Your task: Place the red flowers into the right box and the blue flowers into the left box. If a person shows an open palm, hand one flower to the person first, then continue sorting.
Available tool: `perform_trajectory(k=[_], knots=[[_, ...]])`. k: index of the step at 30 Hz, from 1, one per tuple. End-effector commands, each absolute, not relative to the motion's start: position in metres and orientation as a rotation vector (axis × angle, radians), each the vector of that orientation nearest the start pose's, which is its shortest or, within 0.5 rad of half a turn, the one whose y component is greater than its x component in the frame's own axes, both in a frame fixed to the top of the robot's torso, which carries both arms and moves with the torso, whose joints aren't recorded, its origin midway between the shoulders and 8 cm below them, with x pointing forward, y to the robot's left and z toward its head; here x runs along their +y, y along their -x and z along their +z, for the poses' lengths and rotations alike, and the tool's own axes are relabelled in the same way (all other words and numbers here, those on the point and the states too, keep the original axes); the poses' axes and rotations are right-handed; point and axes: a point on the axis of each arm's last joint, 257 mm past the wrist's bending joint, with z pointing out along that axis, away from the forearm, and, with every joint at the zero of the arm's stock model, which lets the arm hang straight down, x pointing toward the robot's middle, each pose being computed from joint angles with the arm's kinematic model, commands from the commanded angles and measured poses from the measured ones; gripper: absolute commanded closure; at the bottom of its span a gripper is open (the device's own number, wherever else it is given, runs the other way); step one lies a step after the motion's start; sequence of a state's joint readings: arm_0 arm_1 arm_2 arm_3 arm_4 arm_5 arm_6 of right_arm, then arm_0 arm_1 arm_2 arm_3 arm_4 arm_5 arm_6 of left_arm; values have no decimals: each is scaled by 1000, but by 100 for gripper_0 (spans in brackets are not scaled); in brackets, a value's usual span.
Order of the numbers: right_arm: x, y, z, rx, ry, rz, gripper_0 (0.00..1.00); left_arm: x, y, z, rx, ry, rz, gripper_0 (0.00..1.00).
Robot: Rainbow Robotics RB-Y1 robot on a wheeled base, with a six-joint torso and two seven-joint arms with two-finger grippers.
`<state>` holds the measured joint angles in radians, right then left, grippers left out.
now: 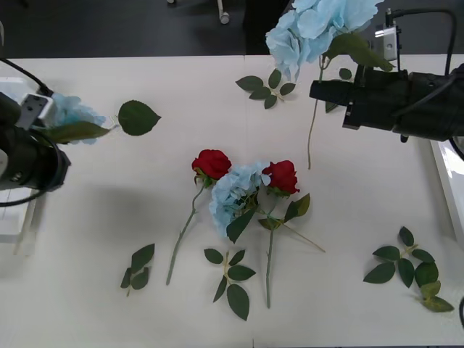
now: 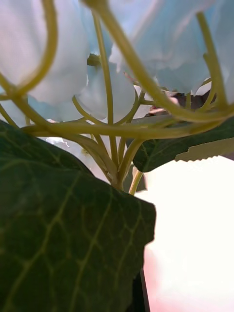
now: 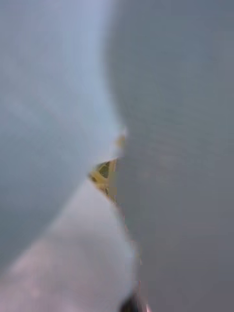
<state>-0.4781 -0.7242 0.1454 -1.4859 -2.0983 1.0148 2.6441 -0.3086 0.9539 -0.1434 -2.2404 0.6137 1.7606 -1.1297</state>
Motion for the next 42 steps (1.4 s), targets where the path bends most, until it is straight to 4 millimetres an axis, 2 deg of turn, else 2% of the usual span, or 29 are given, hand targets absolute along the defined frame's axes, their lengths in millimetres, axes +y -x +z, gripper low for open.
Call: perform_trajectory(k=[1, 2, 4, 12, 15, 20, 21, 22, 23, 24, 27, 30, 32, 34, 35, 37, 40, 41, 42], knots=[[-68, -473, -23, 1389, 932, 1099, 100, 419, -438, -102, 2493, -335, 671, 100], [-66, -472, -24, 1388, 932, 1106, 100, 430, -440, -99, 2500, -319, 696, 100], [-57, -469, -23, 1377, 919, 1139, 100, 468, -448, -92, 2526, -271, 763, 100], [-28, -465, -16, 1333, 859, 1239, 100, 573, -477, -92, 2570, -184, 820, 100], [-20, -464, -14, 1323, 835, 1270, 100, 601, -483, -92, 2561, -188, 846, 100], [-14, -465, -13, 1323, 811, 1289, 100, 622, -488, -97, 2546, -218, 869, 98], [-13, -465, -13, 1325, 810, 1290, 100, 626, -489, -97, 2540, -234, 877, 66], [-13, -465, -13, 1325, 806, 1292, 100, 627, -489, -98, 2538, -240, 879, 55], [-11, -465, -14, 1326, 808, 1293, 100, 627, -491, -97, 2531, -263, 885, 37], [-11, -465, -14, 1327, 806, 1296, 100, 627, -493, -96, 2526, -280, 890, 25], [-10, -465, -15, 1331, 803, 1296, 100, 621, -494, -99, 2533, -296, 860, 0], [-8, -466, -15, 1333, 798, 1296, 100, 604, -494, -109, 2554, -328, 767, 0], [-6, -466, -17, 1337, 795, 1300, 100, 581, -489, -120, 2585, -401, 674, 0], [-4, -466, -18, 1338, 790, 1300, 100, 560, -483, -122, 2585, -434, 582, 0], [-3, -466, -19, 1340, 788, 1302, 100, 540, -480, -125, 2571, -473, 513, 0], [-2, -467, -19, 1342, 787, 1300, 100, 514, -475, -128, 2540, -533, 432, 0], [-1, -467, -19, 1340, 782, 1302, 100, 456, -465, -131, 2452, -631, 251, 0], [-1, -467, -19, 1341, 783, 1303, 100, 424, -459, -131, 2398, -650, 126, 0], [0, -466, -20, 1341, 784, 1304, 100, 414, -456, -131, 2377, -650, 80, 0]])
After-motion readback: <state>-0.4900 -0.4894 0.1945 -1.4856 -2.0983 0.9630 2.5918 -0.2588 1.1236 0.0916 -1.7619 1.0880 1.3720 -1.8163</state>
